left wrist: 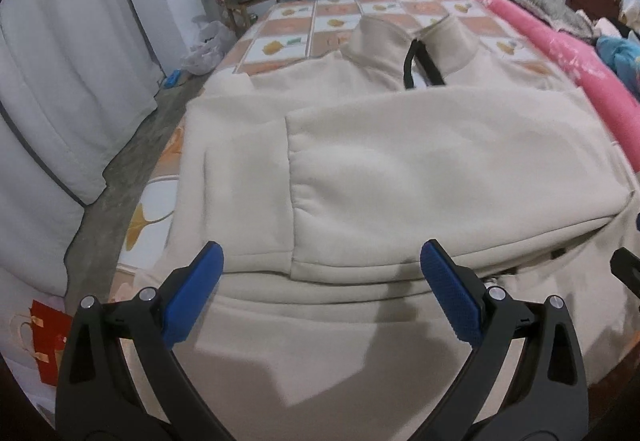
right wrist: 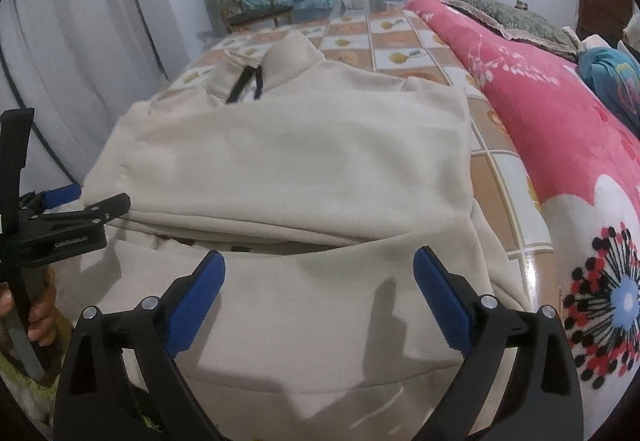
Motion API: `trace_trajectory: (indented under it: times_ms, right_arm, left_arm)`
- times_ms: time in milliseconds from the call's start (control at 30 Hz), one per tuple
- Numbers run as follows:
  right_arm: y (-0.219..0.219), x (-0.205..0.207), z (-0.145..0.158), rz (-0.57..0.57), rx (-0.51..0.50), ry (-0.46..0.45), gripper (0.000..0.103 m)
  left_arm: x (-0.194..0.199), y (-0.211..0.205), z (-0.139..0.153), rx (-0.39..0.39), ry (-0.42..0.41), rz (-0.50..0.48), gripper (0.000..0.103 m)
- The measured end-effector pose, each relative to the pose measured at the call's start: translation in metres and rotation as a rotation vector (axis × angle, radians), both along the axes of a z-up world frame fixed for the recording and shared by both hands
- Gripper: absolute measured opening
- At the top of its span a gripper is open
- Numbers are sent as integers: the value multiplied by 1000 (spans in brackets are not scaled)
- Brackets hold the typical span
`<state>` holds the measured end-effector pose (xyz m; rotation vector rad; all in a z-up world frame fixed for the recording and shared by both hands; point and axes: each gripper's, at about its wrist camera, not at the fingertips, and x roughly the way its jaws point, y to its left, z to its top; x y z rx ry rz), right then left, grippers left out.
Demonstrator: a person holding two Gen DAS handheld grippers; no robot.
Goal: Fold large clothes
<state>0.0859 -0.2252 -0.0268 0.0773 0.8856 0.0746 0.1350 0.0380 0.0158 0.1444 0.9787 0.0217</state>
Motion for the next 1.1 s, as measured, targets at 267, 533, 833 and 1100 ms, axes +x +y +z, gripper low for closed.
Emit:
trace_trajectory:
  times_ms: [267, 533, 833, 1100]
  right_arm:
    - [12, 8, -27, 10, -124, 62, 96]
    - [11, 8, -28, 14, -113, 64, 96]
    - [11, 8, -28, 11, -109, 64, 96]
    - [12, 10, -27, 11, -108, 73, 96]
  left_arm:
    - [5, 0, -16, -9, 10, 9, 96]
    - [3, 2, -18, -35, 1, 19, 96]
    - [3, 6, -21, -77, 3, 27, 96]
    - [4, 6, -23, -92, 3, 29, 96]
